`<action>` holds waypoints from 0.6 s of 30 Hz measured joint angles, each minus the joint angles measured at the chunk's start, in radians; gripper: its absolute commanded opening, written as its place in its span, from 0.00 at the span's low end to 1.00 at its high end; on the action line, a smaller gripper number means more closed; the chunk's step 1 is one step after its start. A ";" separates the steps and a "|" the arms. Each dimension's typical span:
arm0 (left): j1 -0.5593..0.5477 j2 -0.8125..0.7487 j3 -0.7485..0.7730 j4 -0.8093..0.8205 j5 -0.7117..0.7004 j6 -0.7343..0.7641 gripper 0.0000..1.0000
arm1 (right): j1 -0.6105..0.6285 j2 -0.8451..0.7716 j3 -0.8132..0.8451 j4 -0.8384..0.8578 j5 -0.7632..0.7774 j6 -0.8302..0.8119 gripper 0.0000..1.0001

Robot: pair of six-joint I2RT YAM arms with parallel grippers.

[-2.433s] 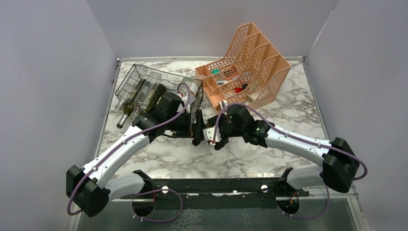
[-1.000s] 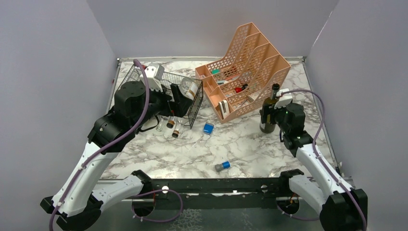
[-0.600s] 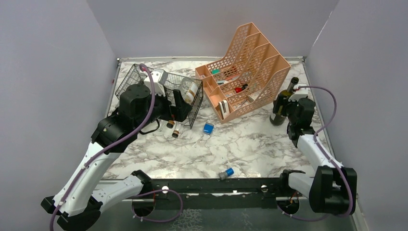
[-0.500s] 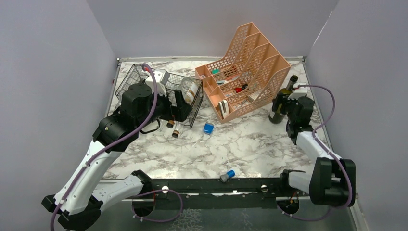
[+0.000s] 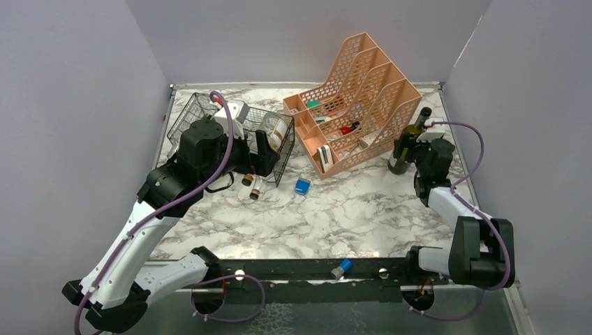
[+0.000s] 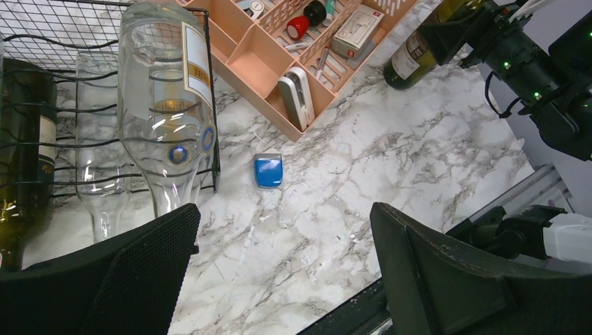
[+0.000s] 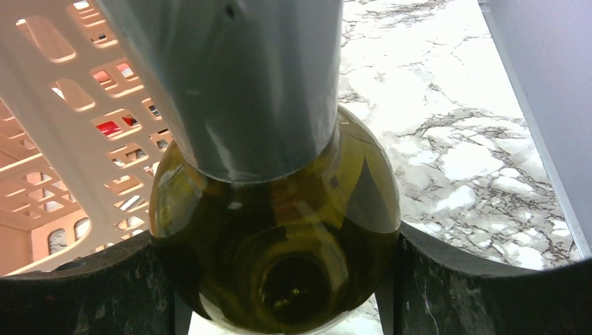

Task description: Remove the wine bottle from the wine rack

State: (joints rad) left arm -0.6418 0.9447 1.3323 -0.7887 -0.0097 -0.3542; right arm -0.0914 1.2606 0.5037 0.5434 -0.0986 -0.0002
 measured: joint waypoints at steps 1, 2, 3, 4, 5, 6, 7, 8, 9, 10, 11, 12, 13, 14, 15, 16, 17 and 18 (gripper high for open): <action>0.000 0.002 0.000 0.000 0.000 0.000 0.99 | 0.000 0.001 0.000 0.002 0.000 0.000 0.74; 0.000 0.002 0.000 0.000 0.000 0.000 0.99 | 0.000 0.002 0.000 0.003 0.000 0.000 0.77; 0.000 0.003 0.000 0.000 0.000 0.000 0.99 | 0.000 0.003 0.000 0.003 0.000 0.000 0.80; 0.000 0.004 0.000 0.000 0.000 0.000 0.99 | 0.000 0.003 0.000 0.003 0.000 0.000 0.82; 0.000 0.004 0.000 0.000 0.000 0.000 0.99 | 0.000 0.003 0.000 0.003 0.000 0.000 0.84; 0.000 0.004 0.000 0.001 0.000 0.000 0.99 | 0.000 0.003 0.000 0.003 0.000 0.001 0.86; 0.000 0.004 0.000 0.001 0.000 0.000 0.99 | 0.000 0.002 0.000 0.007 0.000 0.001 0.96; 0.000 0.004 0.000 0.001 0.000 0.000 0.99 | 0.000 0.002 0.001 0.011 -0.001 0.001 1.00; 0.000 0.004 -0.001 0.001 0.000 -0.001 0.99 | 0.000 0.002 0.002 0.013 -0.001 0.003 1.00; 0.000 0.004 -0.002 0.001 0.000 -0.001 0.99 | 0.000 0.001 0.003 0.012 -0.002 0.001 1.00; 0.000 0.003 -0.005 0.001 0.000 -0.001 0.99 | 0.000 0.000 0.005 0.010 -0.002 0.002 1.00; 0.000 0.003 -0.005 0.001 0.000 -0.002 0.99 | 0.000 -0.004 0.008 0.007 -0.003 0.001 1.00; 0.000 0.004 -0.006 0.001 0.000 -0.002 0.99 | 0.000 -0.011 0.011 0.004 -0.004 0.001 1.00; 0.000 0.004 -0.006 0.001 0.000 -0.003 0.99 | 0.000 -0.019 0.014 0.000 -0.005 0.002 1.00; 0.000 0.003 -0.006 0.001 0.000 -0.004 0.99 | 0.000 -0.030 0.016 -0.006 -0.005 0.002 1.00; 0.000 0.003 -0.006 0.002 0.000 -0.004 0.99 | 0.000 -0.048 0.018 -0.016 -0.006 0.002 1.00; 0.000 0.004 -0.006 0.001 0.001 -0.005 0.99 | 0.000 -0.062 0.019 -0.023 -0.007 0.003 1.00; 0.000 0.004 -0.006 0.001 0.001 -0.005 0.99 | 0.000 -0.076 0.023 -0.035 -0.007 0.004 1.00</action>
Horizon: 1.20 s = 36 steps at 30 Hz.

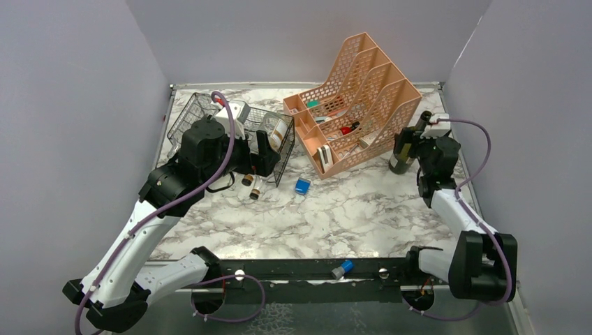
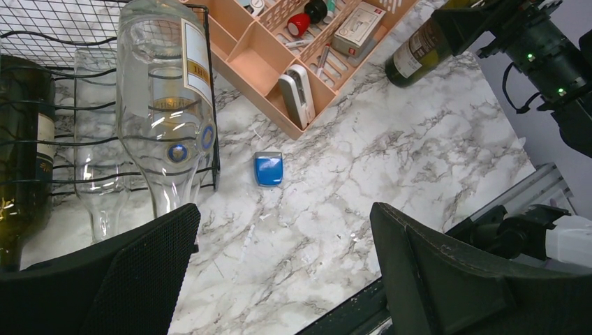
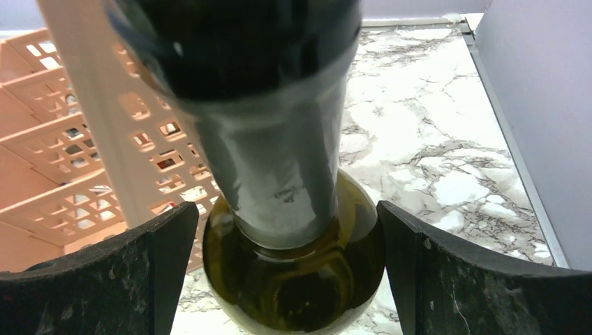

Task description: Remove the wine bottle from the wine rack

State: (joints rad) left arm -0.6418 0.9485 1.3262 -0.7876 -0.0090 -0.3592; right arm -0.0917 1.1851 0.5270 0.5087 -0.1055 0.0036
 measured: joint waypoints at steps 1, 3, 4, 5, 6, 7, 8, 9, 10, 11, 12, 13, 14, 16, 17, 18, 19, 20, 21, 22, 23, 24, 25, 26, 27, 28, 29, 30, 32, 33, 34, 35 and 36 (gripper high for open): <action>0.000 0.000 0.000 0.000 0.000 -0.001 0.99 | 0.000 -0.013 0.006 -0.018 0.000 0.002 1.00; 0.000 0.000 0.000 0.001 0.001 -0.003 0.99 | 0.000 -0.045 0.018 -0.061 0.000 0.010 1.00; 0.000 0.000 0.000 0.001 0.001 -0.004 0.99 | 0.000 -0.050 0.019 -0.065 0.000 0.012 1.00; 0.000 0.000 0.000 0.001 0.001 -0.004 0.99 | 0.000 -0.064 0.019 -0.080 0.000 0.016 1.00; 0.000 0.001 0.000 0.002 0.002 -0.006 0.99 | 0.000 -0.077 0.019 -0.099 0.001 0.020 1.00; 0.000 0.001 0.000 0.002 0.003 -0.008 0.99 | 0.000 -0.090 0.019 -0.116 0.002 0.023 1.00; 0.000 0.002 0.000 0.004 0.005 -0.010 0.99 | 0.000 -0.102 0.019 -0.131 0.004 0.027 1.00; 0.000 0.002 0.000 0.006 0.007 -0.011 0.99 | 0.000 -0.116 0.019 -0.147 0.008 0.031 1.00; 0.000 0.002 0.000 0.007 0.009 -0.013 0.99 | 0.000 -0.133 0.019 -0.167 0.014 0.034 1.00; 0.000 0.002 0.000 0.009 0.012 -0.014 0.99 | 0.000 -0.147 0.019 -0.183 0.019 0.038 1.00; 0.000 0.002 0.000 0.009 0.014 -0.015 0.99 | 0.000 -0.159 0.021 -0.200 0.026 0.041 1.00; 0.000 0.002 0.000 0.010 0.017 -0.016 0.99 | 0.000 -0.176 0.023 -0.225 0.034 0.046 1.00; 0.000 0.002 0.000 0.011 0.018 -0.016 0.99 | 0.000 -0.191 0.026 -0.244 0.039 0.049 1.00; 0.000 0.002 0.000 0.013 0.019 -0.018 0.99 | 0.000 -0.223 0.035 -0.290 0.048 0.058 1.00; 0.000 0.002 0.000 0.014 0.020 -0.018 0.99 | 0.000 -0.241 0.043 -0.314 0.053 0.063 0.99; 0.000 0.002 0.000 0.016 0.019 -0.018 0.99 | 0.000 -0.261 0.051 -0.337 0.056 0.072 1.00; 0.000 0.002 0.000 0.016 0.020 -0.018 0.99 | 0.000 -0.283 0.061 -0.361 0.060 0.082 1.00; 0.000 0.002 0.000 0.016 0.020 -0.018 0.99 | 0.000 -0.307 0.073 -0.386 0.064 0.096 1.00; 0.000 0.002 0.000 0.016 0.020 -0.018 0.99 | 0.000 -0.331 0.086 -0.409 0.071 0.111 1.00; 0.000 0.002 0.000 0.016 0.020 -0.018 0.99 | 0.000 -0.351 0.101 -0.431 0.079 0.131 1.00; 0.000 0.002 0.000 0.016 0.019 -0.018 0.99 | 0.000 -0.372 0.118 -0.454 0.089 0.154 1.00; 0.000 0.002 0.000 0.016 0.019 -0.018 0.99 | 0.001 -0.389 0.136 -0.471 0.097 0.178 1.00; 0.000 0.002 0.000 0.016 0.019 -0.018 0.99 | 0.005 -0.405 0.153 -0.484 0.104 0.203 1.00; 0.000 0.002 0.000 0.016 0.019 -0.018 0.99 | 0.010 -0.422 0.163 -0.488 0.106 0.229 1.00; 0.000 0.002 0.000 0.016 0.019 -0.018 0.99 | 0.014 -0.439 0.169 -0.488 0.102 0.255 1.00; 0.000 0.002 0.000 0.016 0.019 -0.018 0.99 | 0.016 -0.461 0.170 -0.483 0.082 0.281 1.00; 0.000 0.002 0.000 0.016 0.018 -0.018 0.99 | 0.019 -0.475 0.169 -0.480 0.057 0.298 1.00; 0.000 0.003 0.000 0.016 0.015 -0.018 0.99 | 0.021 -0.490 0.168 -0.467 0.003 0.316 1.00; 0.000 0.004 -0.002 0.016 0.007 -0.017 0.99 | 0.023 -0.505 0.153 -0.406 -0.149 0.348 1.00; 0.000 0.005 -0.005 0.016 -0.003 -0.016 0.99 | 0.026 -0.504 0.145 -0.368 -0.243 0.359 1.00; 0.000 0.007 -0.008 0.016 -0.009 -0.014 0.99 | 0.028 -0.495 0.140 -0.328 -0.350 0.372 1.00; 0.000 0.009 -0.010 0.015 -0.019 -0.013 0.99 | 0.032 -0.476 0.140 -0.293 -0.444 0.377 1.00; 0.000 0.013 -0.012 0.015 -0.030 -0.012 0.99 | 0.043 -0.452 0.142 -0.269 -0.524 0.377 1.00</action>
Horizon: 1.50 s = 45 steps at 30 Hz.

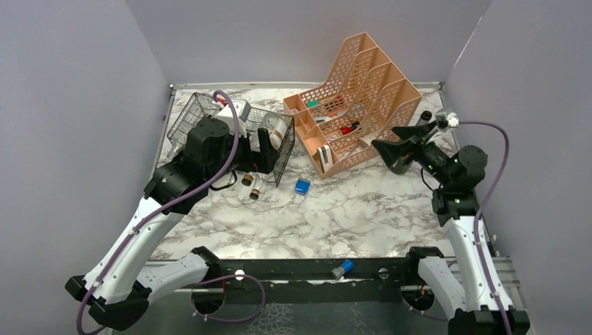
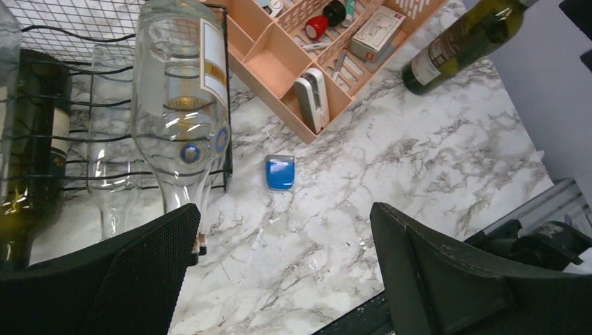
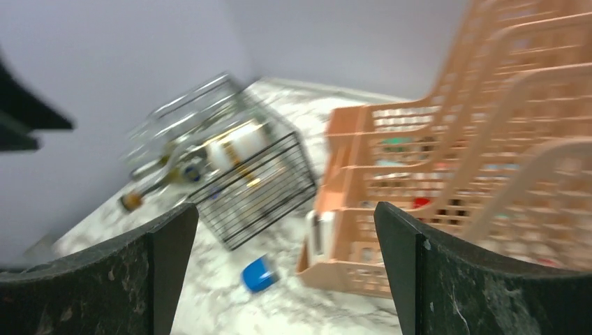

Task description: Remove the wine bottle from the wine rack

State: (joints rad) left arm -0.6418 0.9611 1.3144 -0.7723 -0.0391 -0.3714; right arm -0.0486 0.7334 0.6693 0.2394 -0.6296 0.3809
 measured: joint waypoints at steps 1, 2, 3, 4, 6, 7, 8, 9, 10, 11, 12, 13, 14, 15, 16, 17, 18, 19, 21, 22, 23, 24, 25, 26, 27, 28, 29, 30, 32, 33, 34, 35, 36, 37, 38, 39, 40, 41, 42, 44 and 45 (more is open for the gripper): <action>0.000 0.003 -0.002 0.000 -0.015 0.002 0.99 | 0.019 0.027 0.010 -0.002 -0.061 -0.014 1.00; 0.000 0.007 -0.005 0.000 -0.032 0.003 0.99 | 0.052 0.052 0.026 -0.021 -0.101 -0.040 1.00; 0.000 0.011 -0.008 -0.001 -0.051 0.004 0.99 | 0.093 0.079 0.043 -0.048 -0.110 -0.068 1.00; 0.000 0.016 -0.008 -0.004 -0.076 0.004 0.99 | 0.133 0.100 0.054 -0.074 -0.121 -0.092 1.00; 0.000 0.035 -0.008 -0.015 -0.138 0.002 0.99 | 0.192 0.124 0.059 -0.106 -0.156 -0.125 1.00; 0.000 0.050 -0.008 -0.023 -0.175 0.002 0.99 | 0.208 0.133 0.059 -0.115 -0.186 -0.135 1.00; 0.000 0.067 -0.008 -0.029 -0.210 0.003 0.99 | 0.213 0.142 0.059 -0.119 -0.208 -0.139 0.99; 0.003 0.086 -0.008 -0.034 -0.246 0.003 0.99 | 0.213 0.154 0.061 -0.122 -0.225 -0.141 1.00; 0.009 0.105 -0.008 -0.037 -0.275 0.006 0.99 | 0.213 0.171 0.061 -0.122 -0.244 -0.141 1.00; 0.019 0.126 -0.008 -0.039 -0.302 0.012 0.99 | 0.213 0.184 0.061 -0.122 -0.252 -0.140 1.00; 0.024 0.136 -0.008 -0.039 -0.322 0.016 0.99 | 0.213 0.200 0.061 -0.125 -0.262 -0.138 1.00; 0.059 0.167 -0.007 -0.039 -0.334 0.027 0.99 | 0.213 0.215 0.061 -0.128 -0.273 -0.135 1.00; 0.094 0.188 -0.005 -0.039 -0.341 0.039 0.99 | 0.213 0.225 0.061 -0.130 -0.279 -0.134 1.00; 0.145 0.215 0.001 -0.040 -0.342 0.050 0.99 | 0.213 0.233 0.061 -0.134 -0.283 -0.130 1.00; 0.203 0.244 0.015 -0.042 -0.339 0.063 0.99 | 0.213 0.236 0.062 -0.140 -0.286 -0.127 1.00; 0.258 0.271 0.031 -0.045 -0.334 0.074 0.99 | 0.214 0.237 0.063 -0.146 -0.287 -0.126 0.99; 0.309 0.298 0.050 -0.045 -0.326 0.086 0.99 | 0.217 0.236 0.065 -0.150 -0.290 -0.126 1.00; 0.356 0.325 0.069 -0.046 -0.317 0.098 0.99 | 0.221 0.234 0.066 -0.152 -0.290 -0.124 1.00; 0.413 0.370 0.109 -0.048 -0.307 0.127 0.99 | 0.241 0.228 0.066 -0.157 -0.288 -0.124 1.00; 0.423 0.391 0.131 -0.047 -0.303 0.145 0.99 | 0.255 0.225 0.066 -0.161 -0.286 -0.124 1.00; 0.426 0.412 0.150 -0.046 -0.302 0.167 0.99 | 0.270 0.222 0.066 -0.163 -0.284 -0.124 1.00; 0.425 0.436 0.168 -0.045 -0.304 0.193 0.99 | 0.286 0.219 0.068 -0.167 -0.282 -0.127 1.00; 0.425 0.462 0.183 -0.044 -0.311 0.221 0.99 | 0.302 0.217 0.071 -0.174 -0.280 -0.129 1.00; 0.423 0.488 0.195 -0.043 -0.316 0.245 0.99 | 0.317 0.217 0.077 -0.182 -0.277 -0.133 1.00; 0.422 0.520 0.206 -0.043 -0.324 0.275 0.99 | 0.333 0.216 0.082 -0.183 -0.275 -0.137 1.00; 0.423 0.554 0.216 -0.042 -0.332 0.304 0.99 | 0.349 0.214 0.086 -0.185 -0.271 -0.141 1.00; 0.424 0.580 0.221 -0.042 -0.337 0.319 0.99 | 0.364 0.212 0.089 -0.188 -0.266 -0.146 1.00; 0.424 0.614 0.227 -0.044 -0.340 0.341 0.99 | 0.377 0.208 0.091 -0.192 -0.261 -0.148 1.00; 0.425 0.667 0.232 -0.045 -0.349 0.375 0.99 | 0.407 0.200 0.093 -0.201 -0.251 -0.155 1.00; 0.426 0.688 0.233 -0.046 -0.355 0.388 0.99 | 0.417 0.197 0.094 -0.205 -0.249 -0.158 1.00; 0.428 0.703 0.233 -0.047 -0.361 0.400 0.99 | 0.428 0.195 0.094 -0.210 -0.246 -0.161 1.00; 0.431 0.717 0.234 -0.048 -0.369 0.413 0.97 | 0.440 0.193 0.094 -0.214 -0.245 -0.164 1.00; 0.431 0.729 0.238 -0.050 -0.375 0.428 0.97 | 0.449 0.192 0.094 -0.217 -0.242 -0.166 1.00; 0.433 0.736 0.243 -0.050 -0.378 0.438 0.97 | 0.458 0.192 0.094 -0.220 -0.240 -0.166 1.00; 0.435 0.743 0.248 -0.050 -0.382 0.447 0.97 | 0.464 0.192 0.094 -0.221 -0.237 -0.167 1.00; 0.439 0.750 0.254 -0.048 -0.384 0.459 0.97 | 0.473 0.191 0.094 -0.224 -0.232 -0.169 1.00; 0.444 0.757 0.261 -0.046 -0.386 0.466 0.97 | 0.480 0.191 0.094 -0.227 -0.228 -0.171 1.00; 0.451 0.764 0.264 -0.041 -0.389 0.476 0.96 | 0.486 0.191 0.094 -0.229 -0.224 -0.172 1.00; 0.457 0.771 0.264 -0.037 -0.391 0.485 0.96 | 0.491 0.191 0.094 -0.231 -0.221 -0.173 1.00; 0.468 0.786 0.264 -0.037 -0.396 0.497 0.91 | 0.500 0.191 0.094 -0.235 -0.217 -0.173 1.00; 0.472 0.794 0.264 -0.036 -0.396 0.502 0.90 | 0.504 0.191 0.094 -0.235 -0.216 -0.173 1.00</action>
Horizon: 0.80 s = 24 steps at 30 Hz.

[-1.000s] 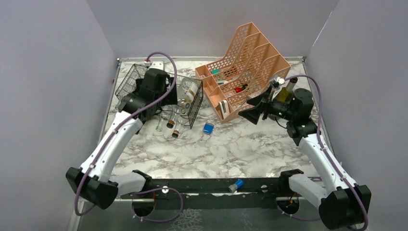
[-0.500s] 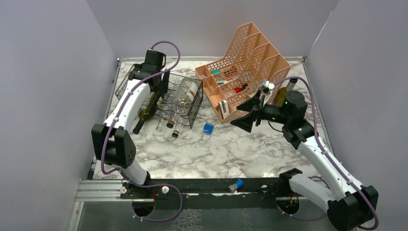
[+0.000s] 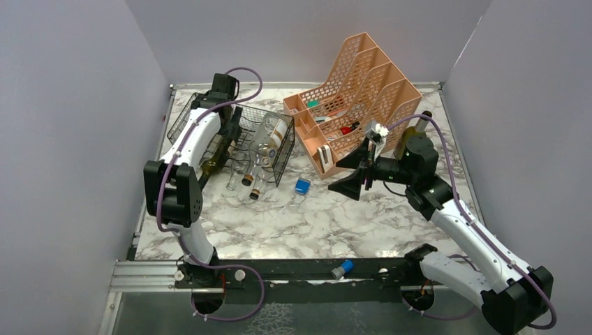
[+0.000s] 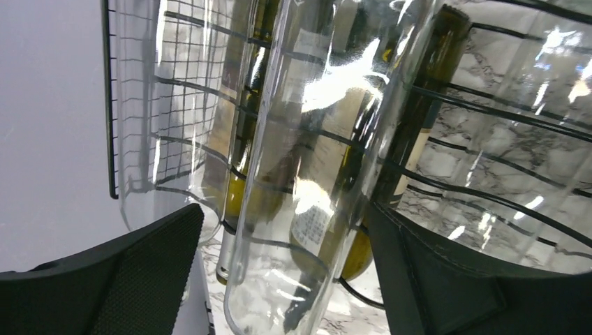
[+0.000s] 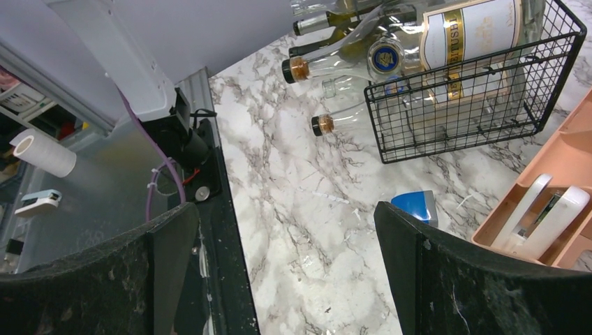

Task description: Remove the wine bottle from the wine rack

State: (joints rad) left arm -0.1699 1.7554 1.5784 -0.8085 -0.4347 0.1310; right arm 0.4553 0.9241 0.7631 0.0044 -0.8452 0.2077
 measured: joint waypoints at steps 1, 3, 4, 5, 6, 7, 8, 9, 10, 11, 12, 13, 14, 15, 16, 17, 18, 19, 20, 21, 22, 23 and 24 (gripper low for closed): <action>0.003 0.008 0.000 0.001 0.001 0.006 0.89 | 0.004 0.000 0.000 0.000 0.003 0.000 1.00; 0.008 0.029 0.000 0.004 0.005 0.013 0.89 | 0.009 0.000 0.000 0.000 0.008 0.000 1.00; 0.009 0.039 0.000 0.006 0.009 0.016 0.89 | 0.011 0.000 0.000 -0.001 0.011 0.000 1.00; 0.009 0.048 0.001 0.008 0.012 0.020 0.89 | 0.011 0.000 0.000 -0.002 0.014 0.000 1.00; 0.009 0.056 0.001 0.008 0.018 0.022 0.88 | 0.011 0.000 0.000 -0.003 0.016 0.000 1.00; 0.009 0.063 0.001 0.009 0.023 0.025 0.88 | 0.011 0.000 0.000 -0.003 0.018 0.000 1.00; 0.009 0.067 0.001 0.010 0.025 0.027 0.88 | 0.013 0.002 0.000 -0.003 0.018 0.000 1.00; 0.011 0.070 0.001 0.013 0.027 0.028 0.88 | 0.013 0.003 0.000 -0.003 0.019 0.000 1.00; 0.011 0.071 0.001 0.015 0.030 0.029 0.86 | 0.015 0.006 0.000 -0.004 0.019 -0.001 1.00; 0.011 0.072 0.001 0.018 0.034 0.029 0.85 | 0.015 0.008 0.000 -0.006 0.020 -0.002 1.00; 0.011 0.072 0.001 0.019 0.039 0.029 0.84 | 0.015 0.009 0.000 -0.007 0.021 -0.004 1.00; 0.012 0.072 0.001 0.022 0.044 0.028 0.84 | 0.015 0.011 0.000 -0.007 0.022 -0.005 1.00; 0.012 0.072 0.001 0.024 0.047 0.027 0.83 | 0.015 0.011 0.000 -0.007 0.023 -0.007 1.00; 0.012 0.072 0.001 0.025 0.050 0.027 0.82 | 0.015 0.013 0.000 -0.008 0.024 -0.008 1.00; 0.012 0.072 0.001 0.026 0.052 0.027 0.80 | 0.015 0.014 0.000 -0.008 0.025 -0.009 1.00; 0.012 0.072 0.001 0.027 0.052 0.027 0.79 | 0.015 0.017 0.000 -0.008 0.026 -0.010 1.00; 0.012 0.072 0.001 0.029 0.052 0.027 0.76 | 0.015 0.019 0.001 -0.008 0.026 -0.011 1.00; 0.012 0.072 0.001 0.030 0.052 0.026 0.72 | 0.015 0.021 0.001 -0.008 0.028 -0.011 1.00; 0.014 0.072 0.001 0.032 0.052 0.025 0.69 | 0.015 0.023 0.001 -0.009 0.030 -0.013 1.00; 0.016 0.071 0.001 0.035 0.052 0.023 0.65 | 0.015 0.024 0.001 -0.010 0.032 -0.014 1.00; 0.018 0.070 0.001 0.037 0.053 0.023 0.62 | 0.015 0.026 0.001 -0.011 0.035 -0.016 1.00; 0.018 0.069 0.001 0.037 0.053 0.024 0.60 | 0.015 0.027 0.001 -0.014 0.038 -0.018 0.99; 0.018 0.067 0.001 0.038 0.053 0.026 0.58 | 0.015 0.029 0.001 -0.016 0.041 -0.018 1.00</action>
State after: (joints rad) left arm -0.1516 1.8225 1.5795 -0.7708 -0.3813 0.1574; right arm 0.4706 0.9531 0.7639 -0.0120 -0.8043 0.1898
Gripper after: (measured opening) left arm 0.673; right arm 0.996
